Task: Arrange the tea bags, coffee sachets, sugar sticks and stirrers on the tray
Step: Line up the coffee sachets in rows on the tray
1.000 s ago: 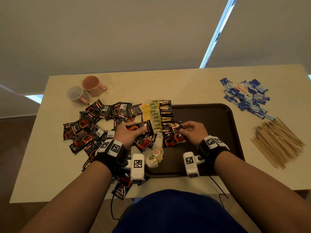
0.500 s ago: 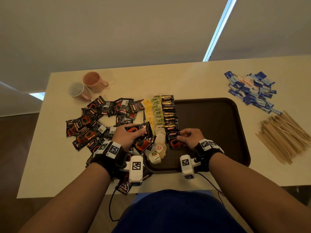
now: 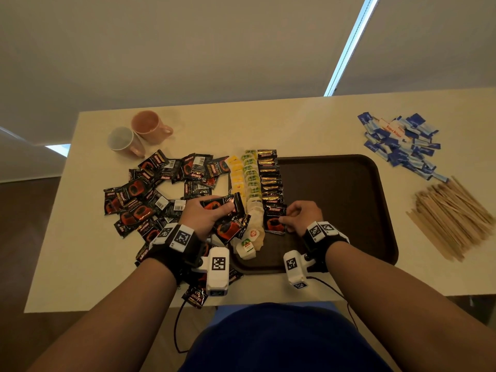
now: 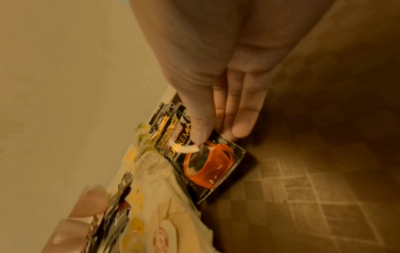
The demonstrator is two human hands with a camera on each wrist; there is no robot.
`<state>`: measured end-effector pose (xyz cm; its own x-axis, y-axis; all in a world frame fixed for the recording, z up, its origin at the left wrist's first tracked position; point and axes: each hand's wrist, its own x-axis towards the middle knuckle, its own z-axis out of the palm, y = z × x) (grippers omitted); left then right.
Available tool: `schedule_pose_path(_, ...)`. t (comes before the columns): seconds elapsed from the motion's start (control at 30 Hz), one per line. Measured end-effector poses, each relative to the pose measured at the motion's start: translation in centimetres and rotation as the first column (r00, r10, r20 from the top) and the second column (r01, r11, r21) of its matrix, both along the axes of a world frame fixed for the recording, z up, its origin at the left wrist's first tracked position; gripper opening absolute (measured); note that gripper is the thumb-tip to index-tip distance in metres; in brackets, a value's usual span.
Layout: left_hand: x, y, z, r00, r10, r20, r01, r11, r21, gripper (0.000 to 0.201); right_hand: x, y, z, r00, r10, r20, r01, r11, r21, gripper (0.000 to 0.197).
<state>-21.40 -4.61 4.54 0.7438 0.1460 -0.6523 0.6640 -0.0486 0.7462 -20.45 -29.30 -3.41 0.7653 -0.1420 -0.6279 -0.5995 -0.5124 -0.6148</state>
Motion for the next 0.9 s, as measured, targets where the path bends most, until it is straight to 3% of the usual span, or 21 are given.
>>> schedule_pose_path(0.1, 0.0, 0.1, -0.2, 1.0, -0.002, -0.012, 0.002, 1.0, 0.006, 0.034, 0.1, 0.1, -0.3, 0.999, 0.05, 0.004, -0.049, 0.998, -0.034, 0.017)
schedule_pose_path(0.23, -0.2, 0.2, -0.2, 1.0, 0.004, 0.004, -0.004, 1.0, 0.017, 0.03, 0.4, -0.1, -0.8, 0.995, 0.101, 0.0, -0.1, 0.992, -0.072, 0.018)
schedule_pose_path(0.5, -0.3, 0.1, -0.1, 1.0, 0.018, -0.01, -0.018, 1.0, 0.008, 0.029, 0.5, -0.3, -0.6, 0.998, 0.06, -0.015, -0.061, 0.996, -0.063, 0.025)
schedule_pose_path(0.57, -0.3, 0.0, -0.2, 1.0, 0.01, -0.015, -0.01, 1.0, 0.004, 0.028, 0.4, -0.7, -0.2, 0.995, 0.086, 0.047, -0.079, 0.988, -0.135, 0.025)
schedule_pose_path(0.67, -0.1, -0.3, 0.1, 1.0, -0.002, -0.005, 0.002, 1.0, -0.01, 0.024, 0.7, -0.4, 1.7, 0.96, 0.115, 0.254, -0.062, 0.976, -0.209, 0.022)
schedule_pose_path(0.77, 0.1, -1.0, 0.5, 0.999, -0.036, -0.006, 0.036, 0.998, -0.046, 0.023, 1.8, 1.2, 4.6, 0.907, 0.189, 0.375, -0.166, 0.982, -0.092, 0.021)
schedule_pose_path(0.83, 0.3, -1.4, 0.8, 0.997, -0.073, -0.003, 0.072, 0.995, -0.073, 0.02, 2.5, 2.7, 6.1, 0.907, 0.257, 0.334, -0.299, 0.951, 0.08, 0.023)
schedule_pose_path(0.9, 0.4, -1.8, 0.9, 0.995, -0.096, 0.015, 0.097, 0.992, -0.081, 0.028, 2.7, 4.1, 6.5, 0.884, 0.343, 0.318, -0.398, 0.909, 0.125, 0.025)
